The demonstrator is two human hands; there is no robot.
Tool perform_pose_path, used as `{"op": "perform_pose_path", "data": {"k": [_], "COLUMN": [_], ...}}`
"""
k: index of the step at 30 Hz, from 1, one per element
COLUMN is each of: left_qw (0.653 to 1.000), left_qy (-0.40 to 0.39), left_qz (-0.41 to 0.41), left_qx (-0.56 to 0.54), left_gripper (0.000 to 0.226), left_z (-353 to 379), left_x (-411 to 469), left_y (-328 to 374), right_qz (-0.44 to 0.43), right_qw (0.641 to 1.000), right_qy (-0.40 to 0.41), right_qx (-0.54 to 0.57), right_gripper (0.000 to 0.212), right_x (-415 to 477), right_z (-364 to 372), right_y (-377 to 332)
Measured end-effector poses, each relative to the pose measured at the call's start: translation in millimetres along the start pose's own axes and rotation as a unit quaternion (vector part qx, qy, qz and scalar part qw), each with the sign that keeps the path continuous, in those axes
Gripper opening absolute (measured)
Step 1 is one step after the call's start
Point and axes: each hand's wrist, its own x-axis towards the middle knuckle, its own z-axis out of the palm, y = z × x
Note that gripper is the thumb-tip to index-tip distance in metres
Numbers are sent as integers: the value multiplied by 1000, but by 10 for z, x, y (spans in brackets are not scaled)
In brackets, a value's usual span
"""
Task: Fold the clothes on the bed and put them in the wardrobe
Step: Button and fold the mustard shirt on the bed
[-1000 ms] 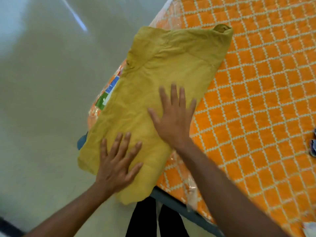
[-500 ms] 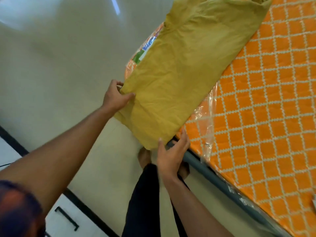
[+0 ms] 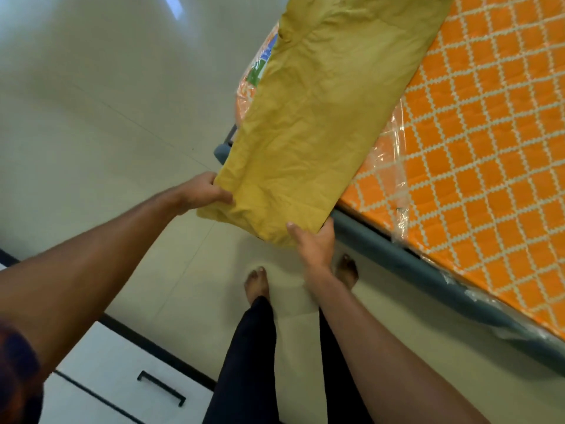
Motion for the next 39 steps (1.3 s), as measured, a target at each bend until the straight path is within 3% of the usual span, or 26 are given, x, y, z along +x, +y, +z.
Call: {"op": "perform_pose_path", "data": {"k": [3, 7, 9, 13, 18, 20, 23, 26, 28, 30, 33, 35, 37, 39], "left_qw": [1000, 993, 992, 994, 976, 970, 976, 977, 973, 963, 959, 957, 944, 928], "left_qy": [3, 71, 78, 27, 71, 63, 14, -44, -44, -9, 52, 84, 128, 198], "left_qz": [14, 54, 57, 27, -47, -74, -93, -92, -77, -70, -57, -45, -26, 14], "left_qx": [-4, -81, -83, -105, -201, -223, -196, -186, -214, -260, -271, -273, -301, -316], "left_gripper": [76, 36, 41, 73, 56, 45, 36, 37, 39, 25, 11, 23, 29, 14], "left_z": [45, 108, 154, 193, 207, 162, -16, -245, -354, -448, -642, -720, -758, -757], "left_x": [-211, -565, -801, -1224, -1630, -1734, -1816, -1862, -1835, -1733, -1278, -847, -355, 105], "left_y": [-130, -387, -466, -527, -294, -107, 225, 658, 1048, 1412, 2156, 2613, 3062, 3402], "right_qz": [-6, -46, -49, -68, -78, -50, 99, 237, 262, 244, 212, 215, 218, 196], "right_qw": [997, 996, 997, 992, 975, 975, 981, 936, 898, 870, 891, 907, 908, 898], "right_qy": [-66, -58, -51, -93, -187, -206, -164, -202, -259, -297, -234, -156, -83, -32], "right_qx": [-34, -54, -31, -55, -86, -72, 41, 163, 241, 308, 327, 326, 348, 393], "right_gripper": [70, 87, 100, 115, 112, 104, 80, 62, 66, 67, 48, 26, 27, 30], "right_x": [-81, -394, -644, -1154, -1683, -1732, -1672, -1602, -1500, -1365, -780, -183, 439, 981], "right_z": [-78, -177, -256, -420, -616, -618, -683, -904, -1116, -1266, -1346, -1272, -1201, -1148], "right_y": [131, 149, 170, 200, 138, 14, -362, -748, -1005, -1333, -1963, -2302, -2655, -2857]}}
